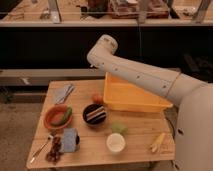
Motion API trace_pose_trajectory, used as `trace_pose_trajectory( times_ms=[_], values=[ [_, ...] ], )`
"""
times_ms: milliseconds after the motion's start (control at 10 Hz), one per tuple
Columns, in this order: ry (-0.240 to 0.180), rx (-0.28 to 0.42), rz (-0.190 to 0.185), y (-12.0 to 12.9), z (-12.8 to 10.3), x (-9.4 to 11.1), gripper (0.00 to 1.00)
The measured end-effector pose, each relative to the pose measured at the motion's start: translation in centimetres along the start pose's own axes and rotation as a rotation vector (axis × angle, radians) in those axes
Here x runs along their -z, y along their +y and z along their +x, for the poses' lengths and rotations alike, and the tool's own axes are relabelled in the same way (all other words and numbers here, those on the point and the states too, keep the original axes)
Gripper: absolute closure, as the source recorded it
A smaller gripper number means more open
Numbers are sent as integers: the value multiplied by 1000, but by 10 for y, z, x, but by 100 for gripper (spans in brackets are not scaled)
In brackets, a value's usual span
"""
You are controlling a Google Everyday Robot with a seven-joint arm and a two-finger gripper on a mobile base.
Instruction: Place brush in table surface
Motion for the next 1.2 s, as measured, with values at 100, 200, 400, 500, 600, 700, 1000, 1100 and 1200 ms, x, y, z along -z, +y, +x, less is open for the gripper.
trace_pose_trajectory(
  times_ms=[100,200,400,500,600,700,1000,1100,1200],
  values=[
    [0,0,0,0,0,0,100],
    [0,0,-1,0,0,0,100],
    [-5,3,2,0,0,0,100],
    [-20,17,15,-1,-4,1,100],
    [-29,30,27,-3,-9,6,100],
    [-39,53,55,-10,-24,16,100],
    [-72,107,121,-30,-59,50,100],
    [-109,136,133,-38,-72,53,100],
    [-170,156,125,-43,-78,52,100]
  ],
)
